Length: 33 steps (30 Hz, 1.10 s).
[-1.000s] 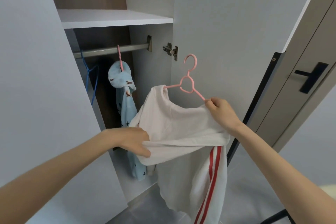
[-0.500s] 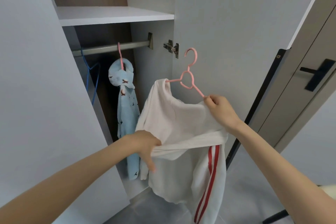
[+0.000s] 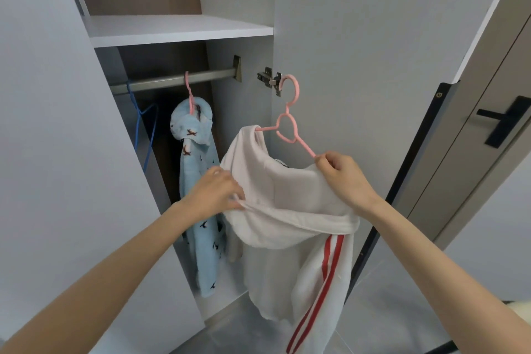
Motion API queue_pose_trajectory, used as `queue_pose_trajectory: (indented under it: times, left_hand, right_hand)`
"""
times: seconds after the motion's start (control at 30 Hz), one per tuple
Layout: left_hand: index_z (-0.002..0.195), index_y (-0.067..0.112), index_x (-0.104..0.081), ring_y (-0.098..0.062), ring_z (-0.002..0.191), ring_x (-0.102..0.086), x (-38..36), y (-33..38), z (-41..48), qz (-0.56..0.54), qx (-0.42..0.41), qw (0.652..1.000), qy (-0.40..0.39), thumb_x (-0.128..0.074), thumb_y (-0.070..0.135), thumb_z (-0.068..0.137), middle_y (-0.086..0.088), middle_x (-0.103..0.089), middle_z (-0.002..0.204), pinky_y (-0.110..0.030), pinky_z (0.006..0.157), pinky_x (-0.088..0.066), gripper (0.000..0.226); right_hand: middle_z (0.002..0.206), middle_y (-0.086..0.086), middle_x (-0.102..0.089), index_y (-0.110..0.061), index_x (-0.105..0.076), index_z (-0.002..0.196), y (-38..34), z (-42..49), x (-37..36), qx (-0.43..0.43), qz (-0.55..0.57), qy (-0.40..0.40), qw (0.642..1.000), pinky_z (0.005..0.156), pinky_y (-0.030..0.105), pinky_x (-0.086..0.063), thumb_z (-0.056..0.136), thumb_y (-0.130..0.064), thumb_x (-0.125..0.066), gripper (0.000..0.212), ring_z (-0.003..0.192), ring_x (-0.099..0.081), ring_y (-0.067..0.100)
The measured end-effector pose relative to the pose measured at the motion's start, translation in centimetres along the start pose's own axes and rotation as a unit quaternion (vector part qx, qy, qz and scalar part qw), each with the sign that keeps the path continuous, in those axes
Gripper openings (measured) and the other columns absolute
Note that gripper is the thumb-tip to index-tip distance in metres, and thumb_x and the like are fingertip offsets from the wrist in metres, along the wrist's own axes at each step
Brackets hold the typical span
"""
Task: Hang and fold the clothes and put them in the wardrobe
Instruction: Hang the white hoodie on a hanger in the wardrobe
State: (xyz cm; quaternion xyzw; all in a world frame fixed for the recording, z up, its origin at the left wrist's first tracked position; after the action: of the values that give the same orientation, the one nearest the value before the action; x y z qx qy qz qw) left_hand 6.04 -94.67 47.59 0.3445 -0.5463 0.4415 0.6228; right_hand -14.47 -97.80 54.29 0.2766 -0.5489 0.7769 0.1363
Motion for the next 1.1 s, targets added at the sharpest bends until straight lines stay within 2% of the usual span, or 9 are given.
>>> queue_pose_trajectory:
  times: [0.13, 0.23, 0.33, 0.47, 0.63, 0.73, 0.9, 1.03, 1.1]
  left_hand:
    - [0.114, 0.030, -0.065, -0.021, 0.127, -0.037, 1.2, -3.7, -0.9, -0.167, 0.151, 0.954, 0.200, -0.067, 0.030, 0.086, 0.003, -0.048, 0.136, -0.034, 0.103, -0.018, 0.029]
    - [0.145, 0.023, -0.030, -0.023, 0.135, -0.032, -5.0, -5.9, -2.0, -0.509, 0.383, 0.761, 0.118, -0.057, 0.038, 0.092, -0.001, -0.031, 0.149, -0.037, 0.105, -0.034, 0.061]
    - [0.149, 0.018, -0.018, -0.029, 0.127, -0.044, -10.0, -4.3, -2.4, -0.660, 0.470, 0.585, 0.040, -0.068, 0.039, 0.084, -0.002, -0.037, 0.146, -0.038, 0.082, -0.054, 0.084]
    - [0.130, 0.006, -0.048, -0.028, 0.111, -0.053, -10.2, -5.2, -2.6, -0.661, 0.525, 0.519, 0.134, -0.067, 0.031, 0.087, -0.011, -0.054, 0.131, -0.035, 0.079, -0.045, 0.053]
    - [0.127, 0.009, -0.052, -0.025, 0.095, -0.059, -10.4, -7.1, -3.1, -0.729, 0.492, 0.457, 0.129, -0.067, 0.044, 0.083, -0.011, -0.060, 0.122, -0.039, 0.072, -0.050, 0.059]
    - [0.121, 0.007, -0.058, -0.024, 0.100, -0.062, -9.8, -7.6, -2.5, -0.749, 0.456, 0.469, 0.102, -0.068, 0.044, 0.082, -0.009, -0.064, 0.117, -0.040, 0.082, -0.052, 0.054]
    - [0.115, 0.008, -0.063, -0.029, 0.100, -0.063, -7.0, -10.0, -1.4, -0.677, 0.458, 0.557, 0.147, -0.078, 0.020, 0.077, -0.012, -0.067, 0.109, -0.040, 0.090, -0.050, 0.042]
    - [0.095, -0.005, -0.061, -0.037, 0.096, -0.057, -1.1, -11.5, -2.2, -0.364, 0.476, 0.761, 0.250, -0.051, -0.004, 0.084, -0.020, -0.061, 0.103, -0.033, 0.069, -0.040, 0.015]
    - [0.096, -0.003, -0.056, -0.037, 0.095, -0.056, 0.5, -10.5, -1.8, -0.250, 0.434, 0.826, 0.257, -0.050, -0.003, 0.084, -0.018, -0.056, 0.104, -0.034, 0.067, -0.037, 0.014]
  right_hand:
    - [0.058, -0.006, -0.026, -0.013, -0.037, 0.070, 0.4, 0.1, -0.1, -0.013, 0.031, 0.000, 0.999, 0.048, 0.024, -0.019, 0.098, -0.023, -0.044, 0.031, 0.052, -0.022, 0.009]
    - [0.058, -0.006, -0.025, -0.011, -0.042, 0.074, 0.3, -0.2, -0.3, -0.014, 0.049, -0.016, 0.999, 0.044, 0.021, -0.019, 0.099, -0.024, -0.044, 0.028, 0.049, -0.021, 0.006]
    - [0.057, -0.008, -0.025, -0.012, -0.042, 0.073, -0.3, -0.6, -0.5, -0.011, 0.073, -0.029, 0.997, 0.042, 0.017, -0.018, 0.099, -0.025, -0.045, 0.029, 0.046, -0.021, 0.004]
    - [0.057, -0.009, -0.027, -0.015, -0.042, 0.069, -1.2, -0.9, -0.6, -0.002, 0.067, -0.050, 0.996, 0.044, 0.018, -0.022, 0.099, -0.028, -0.046, 0.033, 0.049, -0.024, 0.005]
    - [0.058, -0.008, -0.026, -0.013, -0.042, 0.071, -1.3, -1.3, 0.6, -0.009, 0.075, -0.041, 0.996, 0.043, 0.017, -0.020, 0.099, -0.029, -0.046, 0.032, 0.048, -0.022, 0.005]
    - [0.059, -0.007, -0.027, -0.013, -0.043, 0.073, -1.0, -1.3, 0.7, -0.020, 0.074, -0.041, 0.996, 0.044, 0.019, -0.021, 0.099, -0.030, -0.045, 0.031, 0.050, -0.023, 0.007]
    - [0.056, -0.010, -0.029, -0.017, -0.042, 0.067, -1.0, -1.8, 0.0, -0.021, 0.067, -0.054, 0.996, 0.043, 0.015, -0.023, 0.099, -0.029, -0.045, 0.034, 0.047, -0.025, 0.004]
    - [0.056, -0.009, -0.031, -0.016, -0.044, 0.068, -1.0, -2.0, 0.1, -0.017, 0.060, -0.049, 0.997, 0.044, 0.015, -0.024, 0.099, -0.029, -0.045, 0.034, 0.047, -0.026, 0.005]
    - [0.057, -0.007, -0.031, -0.016, -0.045, 0.068, -0.9, -2.1, 0.1, -0.019, 0.060, -0.042, 0.997, 0.045, 0.017, -0.024, 0.099, -0.030, -0.045, 0.034, 0.049, -0.027, 0.007]
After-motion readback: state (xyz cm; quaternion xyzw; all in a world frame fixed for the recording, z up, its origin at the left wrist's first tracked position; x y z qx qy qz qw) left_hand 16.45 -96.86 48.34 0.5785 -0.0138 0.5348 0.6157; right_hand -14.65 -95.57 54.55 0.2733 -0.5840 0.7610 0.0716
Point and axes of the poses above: each hand's wrist, its own z-axis towards the middle knuckle, its own x-axis out of the back of the hand, y = z × x, the point moved 10 cm from there along z, towards the middle knuckle
